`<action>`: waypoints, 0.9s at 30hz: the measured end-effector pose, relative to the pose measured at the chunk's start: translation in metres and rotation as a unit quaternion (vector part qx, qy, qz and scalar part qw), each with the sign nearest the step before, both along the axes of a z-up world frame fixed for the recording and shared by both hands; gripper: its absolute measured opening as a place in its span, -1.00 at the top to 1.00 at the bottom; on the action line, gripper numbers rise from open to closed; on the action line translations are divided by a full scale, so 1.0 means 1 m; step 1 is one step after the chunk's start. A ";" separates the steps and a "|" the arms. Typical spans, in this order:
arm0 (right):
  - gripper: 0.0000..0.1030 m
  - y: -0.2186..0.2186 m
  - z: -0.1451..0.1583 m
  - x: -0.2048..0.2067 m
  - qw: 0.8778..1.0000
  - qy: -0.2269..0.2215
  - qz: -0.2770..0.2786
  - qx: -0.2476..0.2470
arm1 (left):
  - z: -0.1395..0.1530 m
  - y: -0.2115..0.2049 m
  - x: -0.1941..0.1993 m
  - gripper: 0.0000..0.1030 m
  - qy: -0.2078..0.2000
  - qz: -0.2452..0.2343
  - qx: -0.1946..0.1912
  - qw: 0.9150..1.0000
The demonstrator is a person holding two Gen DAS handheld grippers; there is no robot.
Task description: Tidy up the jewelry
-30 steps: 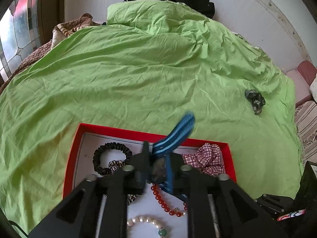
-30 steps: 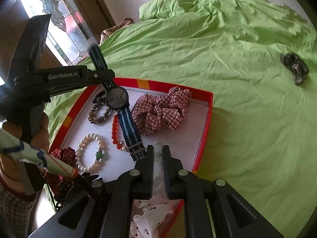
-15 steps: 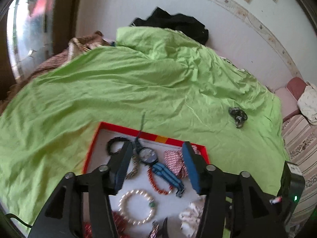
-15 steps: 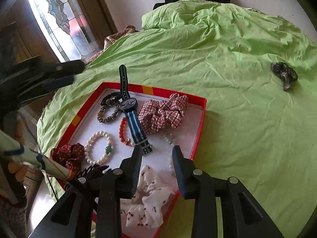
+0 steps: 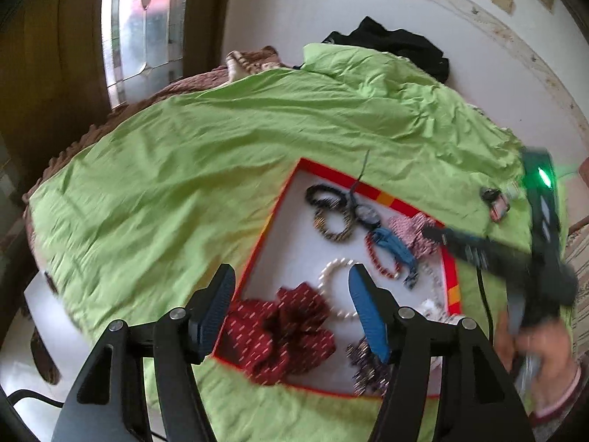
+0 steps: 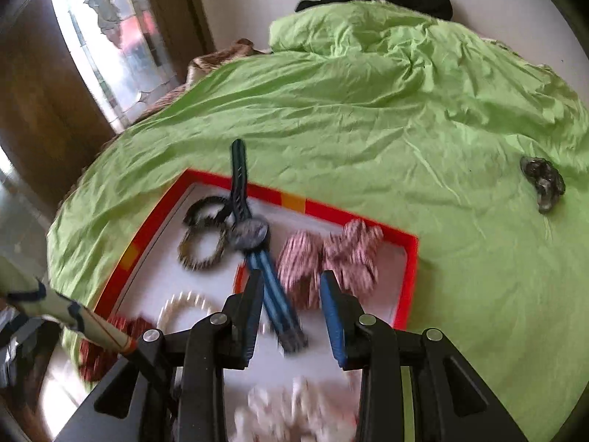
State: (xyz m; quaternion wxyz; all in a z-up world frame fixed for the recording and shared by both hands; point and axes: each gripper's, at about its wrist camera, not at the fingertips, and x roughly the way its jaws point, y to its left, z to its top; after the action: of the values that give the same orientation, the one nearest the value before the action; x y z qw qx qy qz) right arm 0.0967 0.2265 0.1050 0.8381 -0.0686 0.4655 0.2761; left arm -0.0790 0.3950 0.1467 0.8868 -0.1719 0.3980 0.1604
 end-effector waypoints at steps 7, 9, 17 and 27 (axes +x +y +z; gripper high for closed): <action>0.34 0.021 -0.041 0.011 0.997 0.030 -0.003 -0.070 | -0.012 0.011 -0.016 -0.24 0.010 0.011 0.002 1.000; 0.33 0.018 -0.042 0.008 0.997 0.026 -0.005 -0.069 | -0.014 0.013 -0.017 -0.24 0.011 0.015 -0.001 1.000; 0.33 0.007 -0.041 -0.004 0.996 0.025 -0.007 -0.082 | -0.014 0.014 -0.022 -0.24 0.009 0.019 0.004 1.000; -0.08 -0.026 0.021 -0.044 0.998 -0.056 -0.015 -0.033 | 0.005 -0.011 -0.037 -0.24 -0.002 0.021 0.044 0.999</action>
State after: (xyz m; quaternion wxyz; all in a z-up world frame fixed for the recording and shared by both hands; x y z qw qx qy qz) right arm 0.0527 0.2001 0.1257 0.8643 -0.1046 0.4275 0.2434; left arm -0.1157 0.3836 0.1513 0.8909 -0.1411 0.3848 0.1956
